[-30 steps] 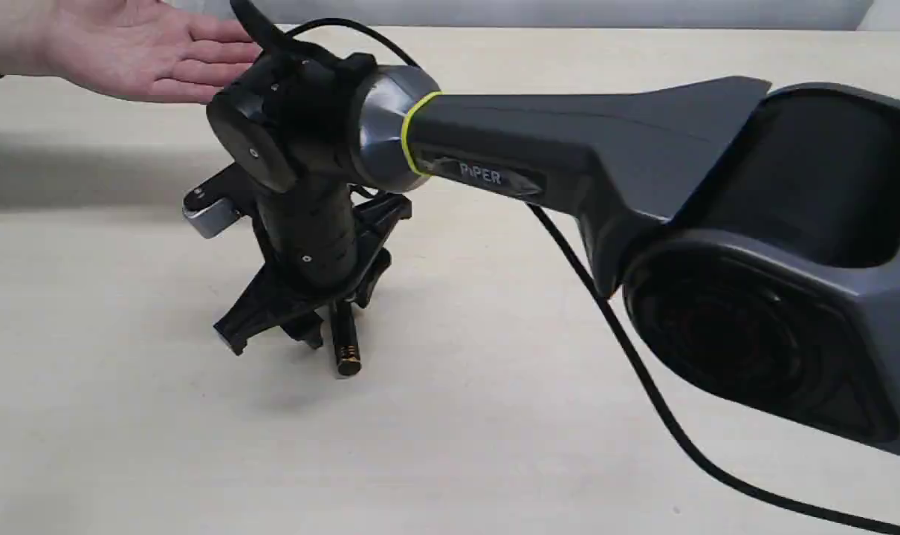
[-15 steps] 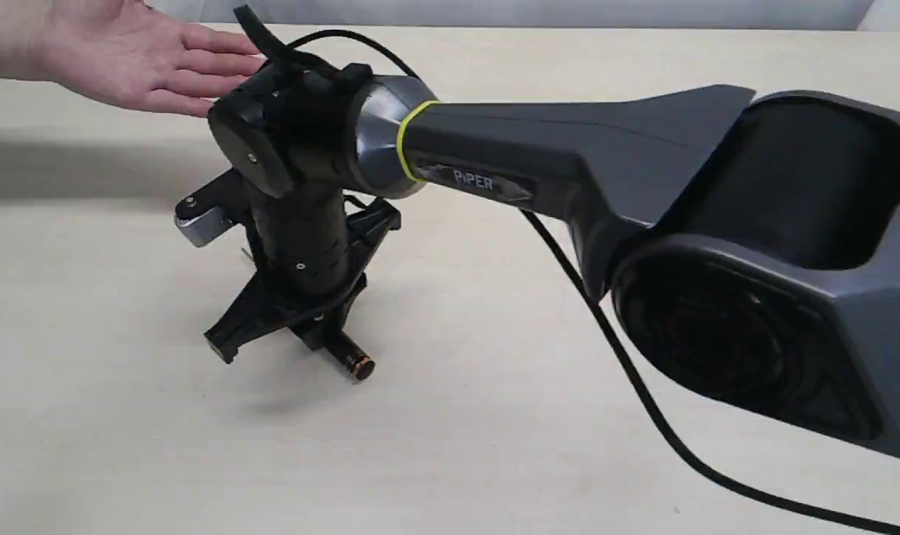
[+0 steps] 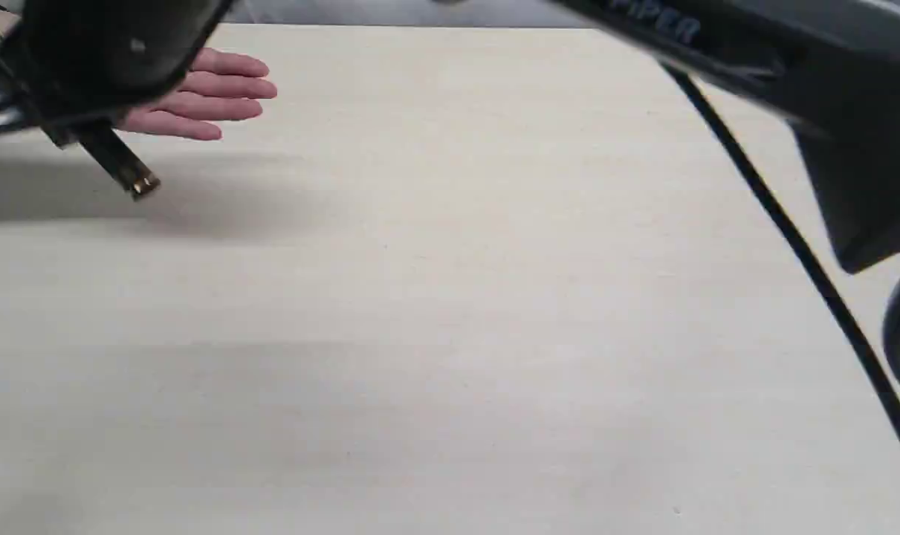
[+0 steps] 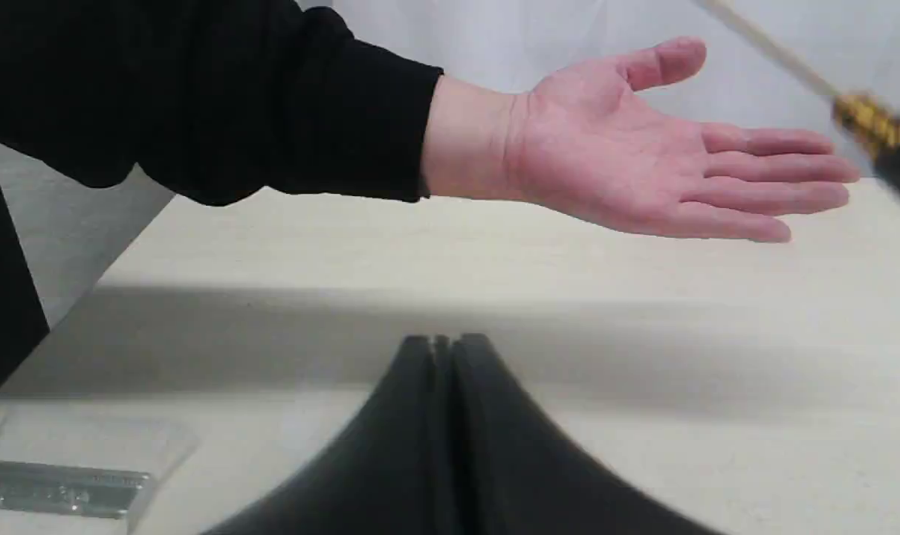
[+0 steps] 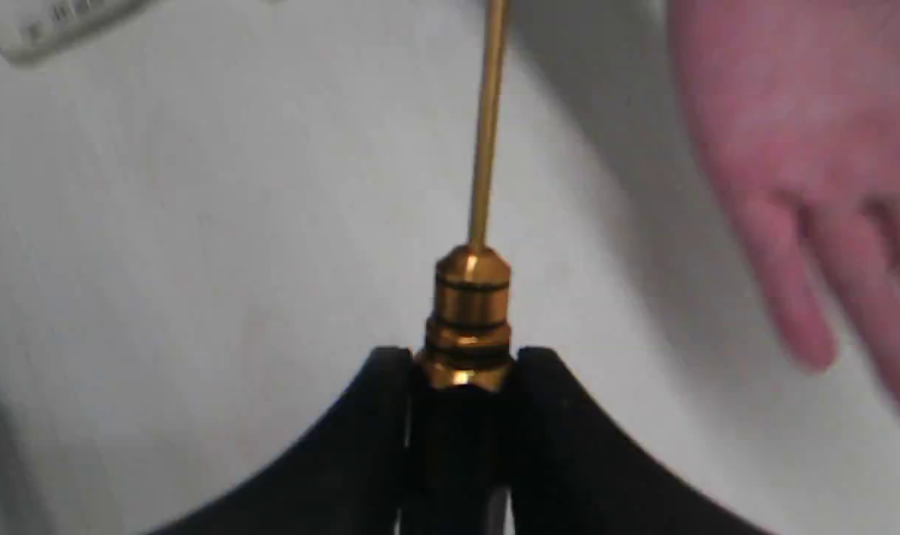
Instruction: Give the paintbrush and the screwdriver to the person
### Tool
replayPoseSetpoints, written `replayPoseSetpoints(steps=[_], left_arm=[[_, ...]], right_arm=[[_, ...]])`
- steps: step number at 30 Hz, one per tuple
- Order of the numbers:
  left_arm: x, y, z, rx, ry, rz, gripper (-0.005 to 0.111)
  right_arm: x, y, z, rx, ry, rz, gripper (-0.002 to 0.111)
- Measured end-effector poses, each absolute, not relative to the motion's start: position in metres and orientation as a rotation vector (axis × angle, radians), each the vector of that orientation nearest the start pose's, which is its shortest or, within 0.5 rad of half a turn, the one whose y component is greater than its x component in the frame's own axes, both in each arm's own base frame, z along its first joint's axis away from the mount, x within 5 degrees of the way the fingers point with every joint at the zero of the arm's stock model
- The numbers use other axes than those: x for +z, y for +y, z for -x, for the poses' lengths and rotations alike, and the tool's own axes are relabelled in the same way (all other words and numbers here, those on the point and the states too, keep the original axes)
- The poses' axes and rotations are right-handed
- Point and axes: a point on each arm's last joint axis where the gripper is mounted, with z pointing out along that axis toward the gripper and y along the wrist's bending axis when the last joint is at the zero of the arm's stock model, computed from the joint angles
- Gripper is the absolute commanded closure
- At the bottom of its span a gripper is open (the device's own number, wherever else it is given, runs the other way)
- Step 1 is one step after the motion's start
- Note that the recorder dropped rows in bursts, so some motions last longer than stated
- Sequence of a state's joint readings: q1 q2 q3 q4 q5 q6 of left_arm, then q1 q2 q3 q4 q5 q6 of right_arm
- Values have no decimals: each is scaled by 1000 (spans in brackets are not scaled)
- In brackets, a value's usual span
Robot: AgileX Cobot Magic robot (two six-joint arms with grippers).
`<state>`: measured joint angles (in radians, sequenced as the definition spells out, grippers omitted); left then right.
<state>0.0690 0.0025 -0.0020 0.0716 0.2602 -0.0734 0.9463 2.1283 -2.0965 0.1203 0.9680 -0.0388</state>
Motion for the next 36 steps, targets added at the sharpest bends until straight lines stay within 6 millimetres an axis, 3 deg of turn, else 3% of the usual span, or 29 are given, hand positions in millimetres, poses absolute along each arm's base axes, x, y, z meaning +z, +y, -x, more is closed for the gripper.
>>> replayPoseSetpoints(steps=[3, 6, 9, 12, 16, 19, 22, 24, 27, 28, 33, 36], left_arm=[[190, 5, -55, 64, 1742, 77, 107], [190, 5, -55, 64, 1742, 77, 107], [190, 5, -55, 64, 1742, 77, 107], [190, 5, -55, 64, 1742, 77, 107], [190, 5, -55, 64, 1742, 77, 107], [190, 5, -55, 64, 1742, 77, 107], [190, 5, -55, 64, 1742, 77, 107], [190, 5, -55, 64, 1742, 77, 107], [190, 5, -55, 64, 1742, 77, 107], [190, 5, -55, 64, 1742, 77, 107], [190, 5, -55, 64, 1742, 77, 107], [190, 5, -55, 64, 1742, 77, 107]], right_arm=[[334, 400, -280, 526, 2173, 1138, 104], [339, 401, -287, 509, 2124, 1116, 104], [328, 402, -300, 501, 2134, 1082, 104], [301, 398, -323, 464, 2193, 1044, 100], [265, 392, -349, 451, 2286, 996, 75], [254, 390, -355, 449, 2313, 983, 62], [255, 389, -356, 444, 2312, 991, 64], [258, 387, -354, 437, 2316, 1002, 75], [274, 379, -351, 382, 2298, 1023, 101], [278, 377, -351, 361, 2296, 1030, 104], [330, 347, -350, 323, 2241, 961, 104], [367, 315, -350, 333, 2212, 877, 104]])
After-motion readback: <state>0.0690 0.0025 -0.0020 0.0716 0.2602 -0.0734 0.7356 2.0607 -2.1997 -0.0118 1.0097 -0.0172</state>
